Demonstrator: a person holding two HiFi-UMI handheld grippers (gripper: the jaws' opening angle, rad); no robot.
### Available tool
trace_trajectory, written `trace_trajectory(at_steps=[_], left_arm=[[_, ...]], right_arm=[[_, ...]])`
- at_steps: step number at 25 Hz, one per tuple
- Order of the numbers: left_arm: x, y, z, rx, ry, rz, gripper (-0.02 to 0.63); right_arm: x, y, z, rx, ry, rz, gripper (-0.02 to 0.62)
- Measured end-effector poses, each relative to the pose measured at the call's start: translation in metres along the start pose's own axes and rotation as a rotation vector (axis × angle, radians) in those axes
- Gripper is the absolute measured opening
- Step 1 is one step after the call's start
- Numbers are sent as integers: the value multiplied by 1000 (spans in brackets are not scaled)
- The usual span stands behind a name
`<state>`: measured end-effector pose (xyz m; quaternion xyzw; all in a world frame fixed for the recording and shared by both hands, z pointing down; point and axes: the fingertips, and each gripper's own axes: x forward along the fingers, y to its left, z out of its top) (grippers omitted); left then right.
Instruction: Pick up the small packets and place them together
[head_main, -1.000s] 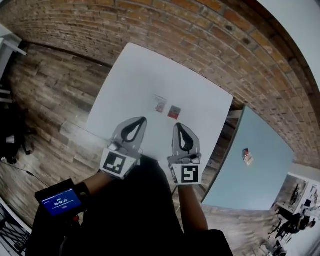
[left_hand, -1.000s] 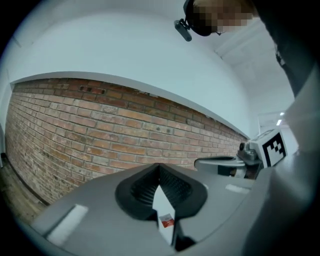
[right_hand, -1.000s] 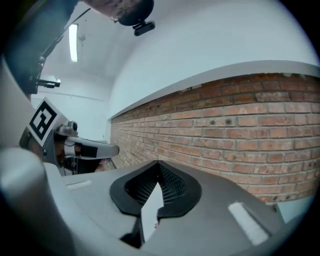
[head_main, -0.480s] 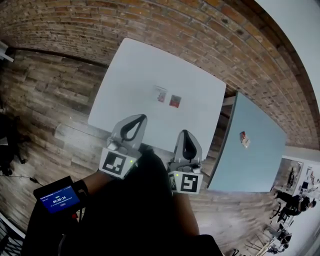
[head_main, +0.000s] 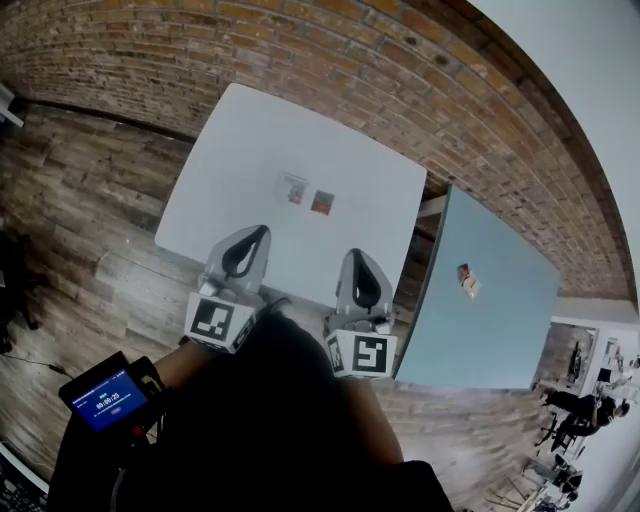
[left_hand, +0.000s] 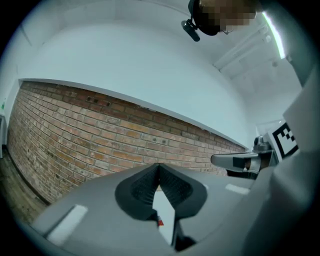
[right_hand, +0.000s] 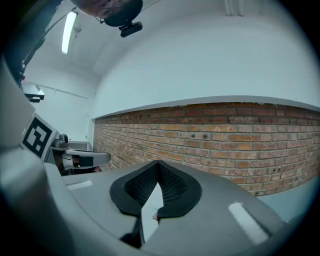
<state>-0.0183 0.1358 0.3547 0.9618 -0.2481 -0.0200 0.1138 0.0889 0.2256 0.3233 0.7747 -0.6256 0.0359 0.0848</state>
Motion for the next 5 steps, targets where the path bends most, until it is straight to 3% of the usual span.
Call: trace_trajectory(at_steps=[5], left_arm=[[10, -41, 3, -15, 4, -31, 2]], right_arm=[[-25, -5, 14, 15, -62, 23, 1]])
